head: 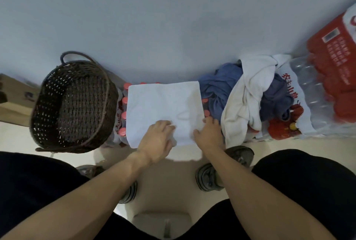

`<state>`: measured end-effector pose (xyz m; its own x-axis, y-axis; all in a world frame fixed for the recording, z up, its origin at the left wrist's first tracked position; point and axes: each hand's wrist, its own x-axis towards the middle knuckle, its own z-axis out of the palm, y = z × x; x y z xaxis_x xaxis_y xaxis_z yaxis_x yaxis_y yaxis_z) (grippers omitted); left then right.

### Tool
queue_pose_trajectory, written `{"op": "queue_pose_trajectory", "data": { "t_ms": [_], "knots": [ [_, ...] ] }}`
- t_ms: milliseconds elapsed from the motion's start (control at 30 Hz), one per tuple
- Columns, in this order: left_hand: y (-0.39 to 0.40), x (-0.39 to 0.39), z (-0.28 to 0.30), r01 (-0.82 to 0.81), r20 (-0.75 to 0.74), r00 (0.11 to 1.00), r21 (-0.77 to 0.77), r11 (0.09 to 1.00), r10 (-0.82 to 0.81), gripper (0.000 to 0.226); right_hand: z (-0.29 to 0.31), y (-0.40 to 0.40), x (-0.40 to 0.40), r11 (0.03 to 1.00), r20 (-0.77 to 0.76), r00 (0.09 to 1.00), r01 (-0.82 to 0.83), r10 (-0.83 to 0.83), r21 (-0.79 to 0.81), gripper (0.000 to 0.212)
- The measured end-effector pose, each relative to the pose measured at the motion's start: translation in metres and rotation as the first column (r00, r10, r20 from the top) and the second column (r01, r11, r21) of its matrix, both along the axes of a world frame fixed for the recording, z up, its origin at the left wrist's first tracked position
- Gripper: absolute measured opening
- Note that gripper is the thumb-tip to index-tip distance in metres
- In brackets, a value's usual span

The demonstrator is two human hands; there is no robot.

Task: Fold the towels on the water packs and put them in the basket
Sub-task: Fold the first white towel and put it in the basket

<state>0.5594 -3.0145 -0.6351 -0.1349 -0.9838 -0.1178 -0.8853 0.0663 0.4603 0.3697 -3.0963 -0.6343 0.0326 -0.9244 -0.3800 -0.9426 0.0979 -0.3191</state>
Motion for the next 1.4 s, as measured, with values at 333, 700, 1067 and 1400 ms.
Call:
{"op": "queue_pose_trajectory", "data": {
  "t_ms": [333, 700, 1067, 1400],
  "knots": [
    [0.004, 0.002, -0.037, 0.059, 0.163, 0.981, 0.265, 0.963, -0.105, 0.080, -0.018, 0.006, -0.027, 0.753, 0.380, 0.688, 0.380, -0.619, 0.538, 0.024],
    [-0.002, 0.001, -0.031, 0.020, 0.118, 0.992, 0.276, 0.961, -0.054, 0.076, -0.013, 0.004, -0.020, 0.676, 0.372, 0.648, 0.309, -0.665, 0.669, 0.019],
    [-0.005, -0.025, 0.020, -0.047, -0.217, 0.975, 0.040, 0.998, 0.054, 0.047, 0.049, -0.032, 0.005, 0.637, 0.322, 0.735, 0.190, -0.597, 0.747, 0.025],
    [-0.015, -0.037, 0.041, -0.383, -0.487, 0.795, 0.061, 0.922, 0.363, 0.024, 0.106, -0.044, 0.019, 0.660, 0.460, 0.658, 0.075, -0.596, 0.748, 0.022]
  ]
}}
